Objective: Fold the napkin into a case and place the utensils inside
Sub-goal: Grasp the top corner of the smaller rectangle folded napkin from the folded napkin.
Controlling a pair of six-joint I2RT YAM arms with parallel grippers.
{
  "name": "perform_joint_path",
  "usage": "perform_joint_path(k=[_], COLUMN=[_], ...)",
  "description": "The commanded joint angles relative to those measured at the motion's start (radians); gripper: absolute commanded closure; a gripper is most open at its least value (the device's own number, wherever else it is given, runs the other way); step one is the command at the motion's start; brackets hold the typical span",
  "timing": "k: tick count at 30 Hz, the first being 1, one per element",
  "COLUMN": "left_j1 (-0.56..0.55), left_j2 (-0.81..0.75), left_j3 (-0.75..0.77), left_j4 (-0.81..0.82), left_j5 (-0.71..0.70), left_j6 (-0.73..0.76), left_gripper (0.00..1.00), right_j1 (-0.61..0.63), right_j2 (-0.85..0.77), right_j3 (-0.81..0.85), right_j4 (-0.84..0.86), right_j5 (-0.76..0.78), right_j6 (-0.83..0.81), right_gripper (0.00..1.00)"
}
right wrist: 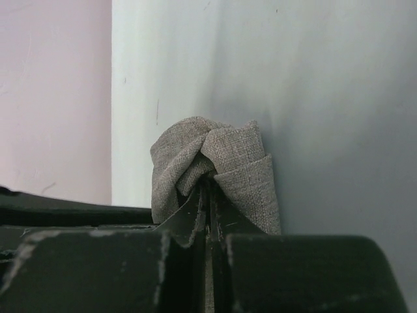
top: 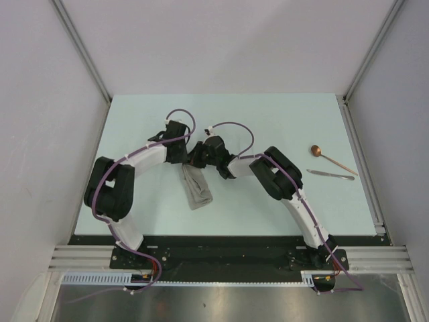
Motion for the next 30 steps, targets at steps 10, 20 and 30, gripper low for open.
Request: perform_joint_path(k=[10, 20, 30], left_j1=[0.138, 0.138, 0.136], left_j2=[-0.077, 0.088, 0.055], left_j3=[0.075, 0.169, 0.158], left_j4=[-0.071, -0.12, -0.122], left_j5=[0.145, 0.199, 0.183], left_j6=[0.005, 0.037, 0.051], left_gripper=[0.59, 0.7, 0.71], right_j1=[-0.017, -0.005, -0.045], right_j2=[0.041, 0.008, -0.027], right_j3=[0.008, 0.002, -0.042], right_j4=[0.048, 0.01, 0.042], right_j5=[-0.102, -0.143, -0.244], right_j6=[-0.009, -0.06, -0.032], right_gripper=[0.94, 0.75, 0.55])
